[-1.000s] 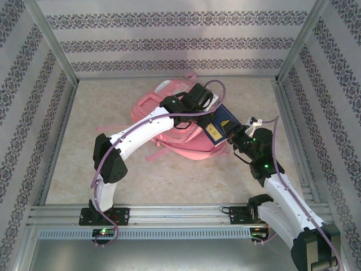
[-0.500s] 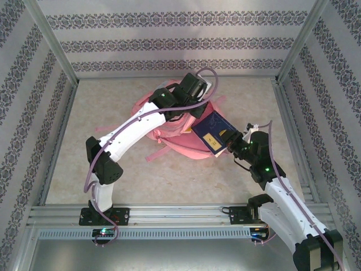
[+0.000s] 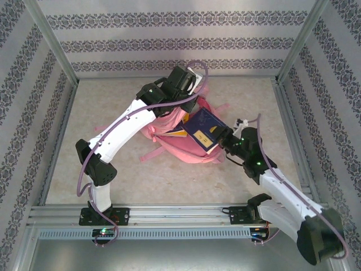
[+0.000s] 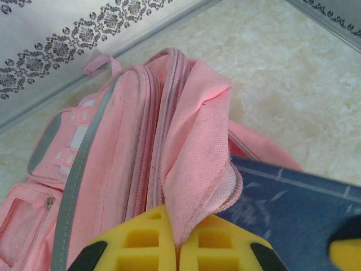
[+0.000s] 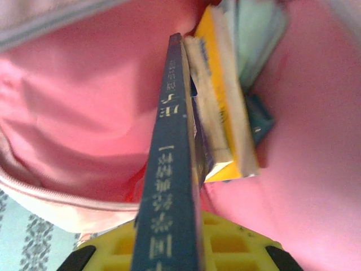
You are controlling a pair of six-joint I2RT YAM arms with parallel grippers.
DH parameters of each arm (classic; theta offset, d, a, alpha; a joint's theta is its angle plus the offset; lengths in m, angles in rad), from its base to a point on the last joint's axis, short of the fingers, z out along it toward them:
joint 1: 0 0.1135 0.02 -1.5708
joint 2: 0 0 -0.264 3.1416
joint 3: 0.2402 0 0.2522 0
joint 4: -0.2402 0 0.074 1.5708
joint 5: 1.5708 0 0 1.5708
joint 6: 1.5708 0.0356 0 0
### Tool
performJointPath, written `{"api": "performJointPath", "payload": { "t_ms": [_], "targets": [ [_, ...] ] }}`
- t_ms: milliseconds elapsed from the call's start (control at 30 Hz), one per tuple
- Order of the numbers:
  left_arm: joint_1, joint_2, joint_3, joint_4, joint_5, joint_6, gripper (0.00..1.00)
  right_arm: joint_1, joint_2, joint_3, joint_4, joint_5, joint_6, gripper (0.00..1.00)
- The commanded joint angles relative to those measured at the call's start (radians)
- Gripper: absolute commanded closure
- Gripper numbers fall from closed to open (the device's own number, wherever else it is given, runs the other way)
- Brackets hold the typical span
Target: Pack the student bag
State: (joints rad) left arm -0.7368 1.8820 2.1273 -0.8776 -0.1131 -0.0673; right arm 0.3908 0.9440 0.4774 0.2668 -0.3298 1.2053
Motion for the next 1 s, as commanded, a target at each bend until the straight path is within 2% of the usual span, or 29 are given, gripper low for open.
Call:
{"api": "performJointPath", "payload": {
  "t_ms": [0, 133, 367, 500, 633, 767, 833, 967],
  "targets": [
    [0.022, -0.040, 0.076, 0.054, 0.009, -0.031, 1.00, 0.059, 0.071, 0.069, 0.206, 0.030, 0.025, 1.00],
    [0.022, -0.030, 0.095, 0.049, 0.054, -0.081, 1.00, 0.102, 0.209, 0.123, 0.279, 0.061, 0.019, 1.00],
    [0.022, -0.022, 0.135, 0.013, 0.151, -0.187, 1.00, 0.182, 0.470, 0.282, 0.310, 0.276, -0.067, 1.00],
    [0.022, -0.034, 0.133, 0.018, 0.184, -0.213, 1.00, 0.197, 0.660, 0.408, 0.360, 0.342, -0.018, 1.00],
    [0.022, -0.035, 0.133, 0.036, 0.191, -0.230, 1.00, 0.226, 0.868, 0.516, 0.469, 0.430, 0.055, 0.96],
    [0.023, -0.016, 0.145, 0.053, 0.224, -0.255, 1.00, 0.236, 1.049, 0.630, 0.582, 0.414, 0.053, 0.85],
    [0.023, -0.005, 0.145, 0.056, 0.227, -0.264, 1.00, 0.232, 1.118, 0.690, 0.638, 0.342, 0.064, 0.75],
    [0.028, 0.001, 0.135, 0.052, 0.208, -0.255, 1.00, 0.233, 1.102, 0.694, 0.657, 0.251, 0.045, 0.55]
  ]
}}
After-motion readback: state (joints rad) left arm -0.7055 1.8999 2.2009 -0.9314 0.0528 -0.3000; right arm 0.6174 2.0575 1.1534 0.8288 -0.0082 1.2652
